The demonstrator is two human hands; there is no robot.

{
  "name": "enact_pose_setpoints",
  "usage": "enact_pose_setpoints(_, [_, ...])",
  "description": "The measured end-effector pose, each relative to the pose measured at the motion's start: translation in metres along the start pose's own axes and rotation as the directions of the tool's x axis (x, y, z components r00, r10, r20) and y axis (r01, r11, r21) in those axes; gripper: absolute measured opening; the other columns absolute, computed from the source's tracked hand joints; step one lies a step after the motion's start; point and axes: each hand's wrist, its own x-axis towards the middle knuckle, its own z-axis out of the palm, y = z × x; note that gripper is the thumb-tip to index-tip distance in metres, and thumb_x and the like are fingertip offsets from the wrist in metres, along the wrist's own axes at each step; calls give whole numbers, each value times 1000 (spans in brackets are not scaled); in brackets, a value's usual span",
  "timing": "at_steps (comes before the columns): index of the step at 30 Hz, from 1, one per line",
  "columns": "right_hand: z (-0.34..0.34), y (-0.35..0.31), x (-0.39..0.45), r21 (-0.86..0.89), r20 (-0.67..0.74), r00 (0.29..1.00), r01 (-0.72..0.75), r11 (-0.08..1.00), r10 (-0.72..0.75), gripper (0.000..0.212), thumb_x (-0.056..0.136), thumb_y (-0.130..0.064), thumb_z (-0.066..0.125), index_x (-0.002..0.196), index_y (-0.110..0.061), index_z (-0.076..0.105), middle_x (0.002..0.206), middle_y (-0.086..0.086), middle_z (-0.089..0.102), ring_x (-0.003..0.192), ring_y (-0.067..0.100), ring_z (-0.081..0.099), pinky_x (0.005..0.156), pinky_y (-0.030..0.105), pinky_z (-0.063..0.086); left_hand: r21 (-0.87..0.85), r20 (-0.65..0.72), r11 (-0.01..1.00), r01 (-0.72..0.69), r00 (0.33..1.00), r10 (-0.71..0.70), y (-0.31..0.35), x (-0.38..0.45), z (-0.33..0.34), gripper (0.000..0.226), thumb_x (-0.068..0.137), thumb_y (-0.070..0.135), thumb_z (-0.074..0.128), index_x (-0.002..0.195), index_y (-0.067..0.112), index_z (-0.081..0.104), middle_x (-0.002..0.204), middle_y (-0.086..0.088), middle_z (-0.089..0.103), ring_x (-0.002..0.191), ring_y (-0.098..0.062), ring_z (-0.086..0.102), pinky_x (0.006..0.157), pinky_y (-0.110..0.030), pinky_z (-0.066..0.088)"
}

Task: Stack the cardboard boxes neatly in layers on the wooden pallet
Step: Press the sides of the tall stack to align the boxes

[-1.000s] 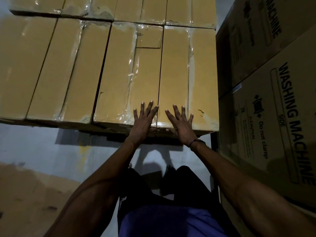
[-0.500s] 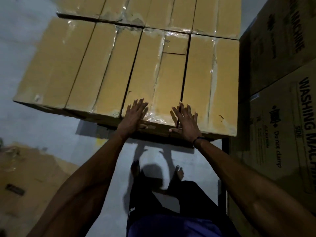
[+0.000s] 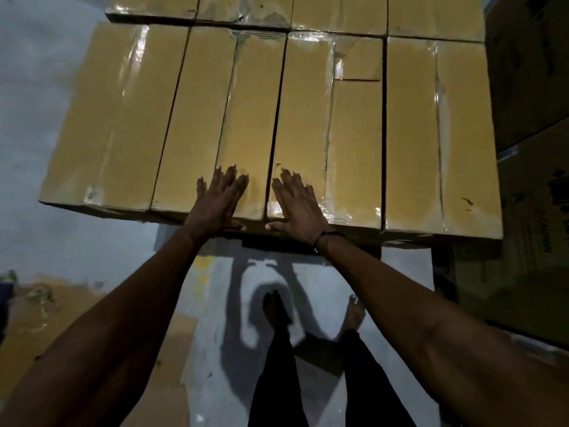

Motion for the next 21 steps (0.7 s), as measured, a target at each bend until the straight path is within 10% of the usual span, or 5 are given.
enact_pose_setpoints(21, [54, -13, 9, -151, -177, 981, -109, 983, 81, 89, 100, -51, 53, 164, -10, 5, 171, 9, -11, 158, 25, -12, 128, 49, 1, -147, -29, 982, -116, 993, 113, -30, 28, 29, 118, 77, 57, 81, 164, 37, 5, 171, 1, -17, 155, -36, -21, 113, -73, -10])
